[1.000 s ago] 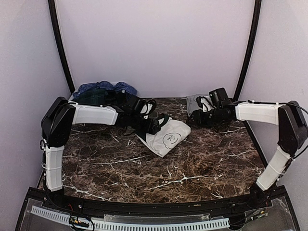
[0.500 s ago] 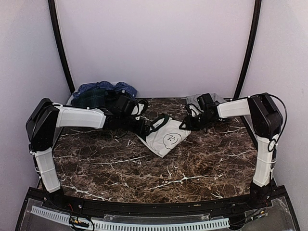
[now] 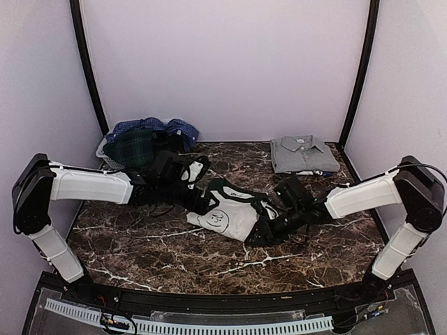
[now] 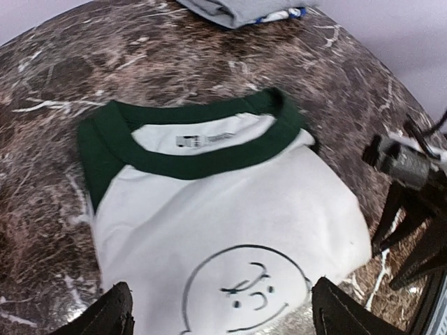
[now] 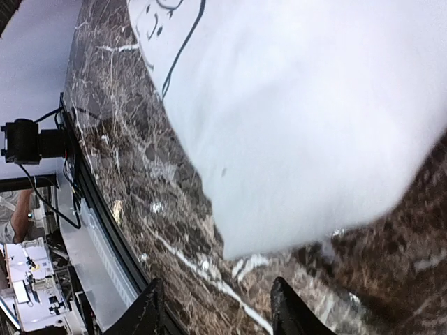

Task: Fold and stack the mixed laundry pile
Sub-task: Adjust the square-folded T-shirt at the center of the board.

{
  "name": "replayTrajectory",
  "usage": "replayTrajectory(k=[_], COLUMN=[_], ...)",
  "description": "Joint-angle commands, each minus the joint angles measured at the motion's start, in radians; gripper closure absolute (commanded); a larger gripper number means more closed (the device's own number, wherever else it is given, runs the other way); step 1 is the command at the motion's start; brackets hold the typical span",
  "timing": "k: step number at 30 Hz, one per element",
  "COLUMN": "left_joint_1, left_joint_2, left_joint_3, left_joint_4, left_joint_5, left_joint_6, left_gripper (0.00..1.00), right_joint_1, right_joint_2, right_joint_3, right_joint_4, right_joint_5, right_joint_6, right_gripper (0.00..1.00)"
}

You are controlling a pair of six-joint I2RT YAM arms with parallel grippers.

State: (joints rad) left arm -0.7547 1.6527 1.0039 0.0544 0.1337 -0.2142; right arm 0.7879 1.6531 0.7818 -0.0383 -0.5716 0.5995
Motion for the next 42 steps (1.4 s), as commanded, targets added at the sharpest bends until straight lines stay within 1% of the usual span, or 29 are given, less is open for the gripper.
replayTrajectory(k=[1,3,4,6,9,14,18,19,21,23,26,28,31,33,34,37,40,42], left_joint_1=[-0.119,-0.158,-0.167,-0.195,-0.224,-0.24,-0.24,-0.24,-0.241,-0.244,-0.252,-0.263,-0.27,-0.27,-0.27,-0.271,-0.271,-0.271], left_joint_2=[-0.081,-0.095,-0.098,-0.085,-0.014,0.099,0.162,0.174,0.2,0.221,0.249,0.264,0.284,0.29,0.291,0.294,0.299,0.305], left_joint_3=[-0.06,-0.113,-0.133,-0.167,-0.13,-0.042,0.009,0.015,0.031,0.036,0.034,0.033,0.026,0.017,0.013,-0.004,-0.009,-0.009], left_joint_4=[0.063,0.146,0.214,0.28,0.281,0.288,0.287,0.281,0.276,0.275,0.268,0.252,0.231,0.23,0.231,0.238,0.235,0.223], left_joint_5=[0.017,0.021,0.032,0.033,0.008,-0.01,-0.014,-0.017,-0.013,-0.006,0.004,0.004,0.01,0.016,0.019,0.023,0.039,0.049], left_joint_6=[0.123,0.143,0.149,0.163,0.182,0.207,0.236,0.24,0.249,0.257,0.275,0.296,0.303,0.297,0.295,0.291,0.295,0.296], left_gripper=[0.13,0.15,0.15,0.17,0.2,0.23,0.23,0.23,0.23,0.23,0.23,0.24,0.25,0.26,0.26,0.27,0.29,0.31], right_joint_1=[-0.038,-0.107,-0.143,-0.203,-0.236,-0.242,-0.245,-0.246,-0.247,-0.25,-0.264,-0.276,-0.297,-0.315,-0.324,-0.337,-0.347,-0.358], right_joint_2=[-0.2,-0.26,-0.268,-0.253,-0.194,-0.039,0.078,0.09,0.094,0.095,0.134,0.168,0.225,0.268,0.277,0.275,0.252,0.252], right_joint_3=[-0.035,-0.038,-0.036,-0.013,0.049,0.186,0.282,0.287,0.28,0.263,0.255,0.262,0.275,0.293,0.299,0.308,0.336,0.37], right_joint_4=[-0.078,-0.113,-0.119,-0.136,-0.138,-0.134,-0.21,-0.218,-0.226,-0.204,-0.163,-0.127,-0.079,-0.061,-0.049,-0.015,-0.026,-0.058], right_joint_5=[0.077,0.113,0.114,0.118,0.151,0.169,0.199,0.207,0.224,0.229,0.193,0.16,0.118,0.078,0.052,0.015,0.021,0.03], right_joint_6=[0.034,0.011,0.002,-0.023,-0.065,-0.118,-0.125,-0.118,-0.095,-0.077,-0.058,-0.046,-0.033,-0.027,-0.023,-0.02,-0.036,-0.057], right_gripper=[0.49,0.49,0.49,0.51,0.54,0.55,0.54,0.53,0.49,0.45,0.45,0.46,0.53,0.61,0.65,0.86,1.0,1.0])
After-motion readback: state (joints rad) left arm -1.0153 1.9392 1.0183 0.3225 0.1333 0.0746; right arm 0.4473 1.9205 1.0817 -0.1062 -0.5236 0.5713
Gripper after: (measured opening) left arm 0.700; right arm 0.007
